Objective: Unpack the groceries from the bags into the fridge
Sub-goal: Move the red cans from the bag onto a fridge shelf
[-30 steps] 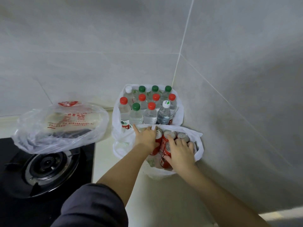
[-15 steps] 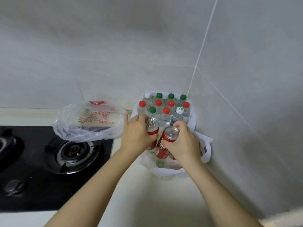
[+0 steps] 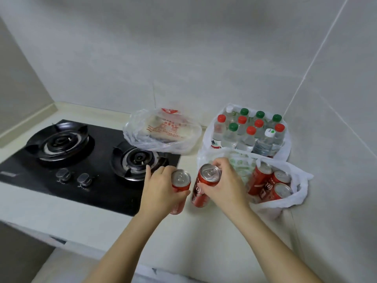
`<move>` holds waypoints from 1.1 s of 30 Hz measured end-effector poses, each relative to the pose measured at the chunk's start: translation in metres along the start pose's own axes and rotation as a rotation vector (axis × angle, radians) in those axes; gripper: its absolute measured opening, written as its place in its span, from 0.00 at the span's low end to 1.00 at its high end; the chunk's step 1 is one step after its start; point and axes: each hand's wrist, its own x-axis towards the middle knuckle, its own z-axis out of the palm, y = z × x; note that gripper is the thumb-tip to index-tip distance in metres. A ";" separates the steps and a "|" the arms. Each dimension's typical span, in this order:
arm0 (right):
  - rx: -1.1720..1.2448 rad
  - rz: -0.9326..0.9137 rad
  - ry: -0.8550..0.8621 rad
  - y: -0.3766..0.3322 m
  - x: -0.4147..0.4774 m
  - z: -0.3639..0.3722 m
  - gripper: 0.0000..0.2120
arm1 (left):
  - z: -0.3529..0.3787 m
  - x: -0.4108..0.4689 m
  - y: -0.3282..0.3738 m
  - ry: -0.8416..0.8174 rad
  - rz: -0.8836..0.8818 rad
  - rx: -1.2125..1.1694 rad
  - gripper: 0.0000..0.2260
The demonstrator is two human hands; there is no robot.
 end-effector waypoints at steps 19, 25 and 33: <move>-0.135 0.083 -0.152 0.057 -0.026 0.043 0.26 | 0.056 -0.036 -0.036 -0.082 -0.137 0.032 0.25; -0.132 0.075 -0.141 0.061 -0.027 0.049 0.26 | 0.059 -0.042 -0.043 -0.031 -0.145 -0.035 0.25; -0.078 0.033 -0.082 0.074 -0.035 0.056 0.31 | 0.068 -0.049 -0.055 -0.025 -0.134 -0.160 0.27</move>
